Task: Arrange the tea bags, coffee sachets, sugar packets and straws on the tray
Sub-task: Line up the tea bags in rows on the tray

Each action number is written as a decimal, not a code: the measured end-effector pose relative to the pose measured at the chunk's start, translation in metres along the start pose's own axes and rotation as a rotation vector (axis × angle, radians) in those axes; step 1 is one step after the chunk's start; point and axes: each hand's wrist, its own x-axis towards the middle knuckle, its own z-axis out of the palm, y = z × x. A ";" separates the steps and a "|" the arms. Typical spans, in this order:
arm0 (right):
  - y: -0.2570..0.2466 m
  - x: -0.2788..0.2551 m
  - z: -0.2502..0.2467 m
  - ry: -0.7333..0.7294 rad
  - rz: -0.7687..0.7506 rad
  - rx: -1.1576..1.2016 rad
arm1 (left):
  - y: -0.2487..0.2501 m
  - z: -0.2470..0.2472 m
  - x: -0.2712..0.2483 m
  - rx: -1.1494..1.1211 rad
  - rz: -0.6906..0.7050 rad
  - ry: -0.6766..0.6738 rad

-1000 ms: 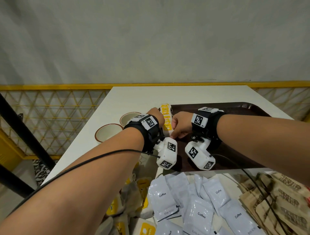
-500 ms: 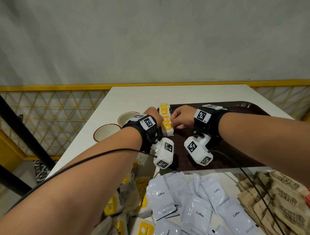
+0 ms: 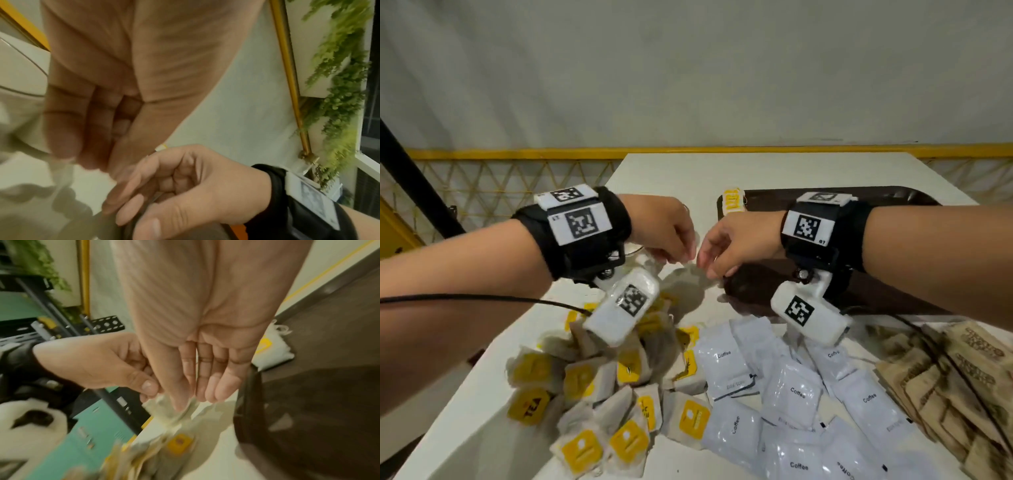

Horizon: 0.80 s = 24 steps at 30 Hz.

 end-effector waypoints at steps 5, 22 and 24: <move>-0.024 0.001 0.035 -0.114 -0.055 -0.328 | -0.022 0.004 -0.040 0.279 -0.046 -0.179; -0.042 0.017 0.077 -0.007 -0.116 -0.484 | -0.044 0.009 -0.048 0.155 -0.148 -0.147; -0.039 0.015 0.071 0.014 -0.113 -0.422 | -0.044 0.006 -0.049 0.087 -0.168 -0.122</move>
